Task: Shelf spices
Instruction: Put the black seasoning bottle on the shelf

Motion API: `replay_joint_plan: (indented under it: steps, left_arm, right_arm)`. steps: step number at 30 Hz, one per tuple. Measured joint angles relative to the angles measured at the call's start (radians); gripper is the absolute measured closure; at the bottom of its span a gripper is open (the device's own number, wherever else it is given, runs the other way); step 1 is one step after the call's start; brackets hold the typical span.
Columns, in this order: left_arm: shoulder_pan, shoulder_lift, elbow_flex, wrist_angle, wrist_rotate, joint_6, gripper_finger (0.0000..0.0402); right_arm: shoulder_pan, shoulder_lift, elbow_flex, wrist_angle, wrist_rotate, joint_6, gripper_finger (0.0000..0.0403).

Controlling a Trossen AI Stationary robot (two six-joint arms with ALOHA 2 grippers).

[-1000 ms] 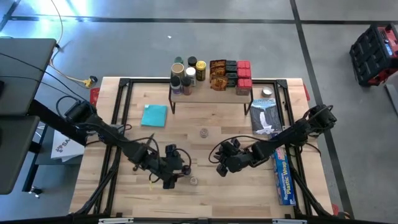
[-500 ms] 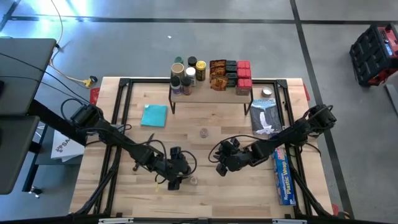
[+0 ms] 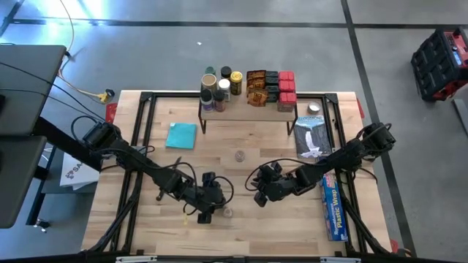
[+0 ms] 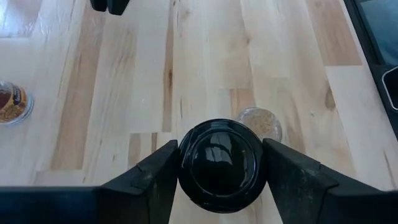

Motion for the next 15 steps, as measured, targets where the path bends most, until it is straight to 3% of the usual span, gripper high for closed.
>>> replay_joint_plan:
  steps: [8,15]
  left_arm:
    - [0.015,0.001,0.02,-0.035,0.016,0.012,0.019]
    - [0.122,0.003,0.248,-0.348,0.095,0.067,0.02]
  right_arm:
    - [0.0,0.0,0.0,0.0,0.0,0.0,0.0327]
    - [0.0,0.0,0.0,0.0,0.001,0.0,0.0327]
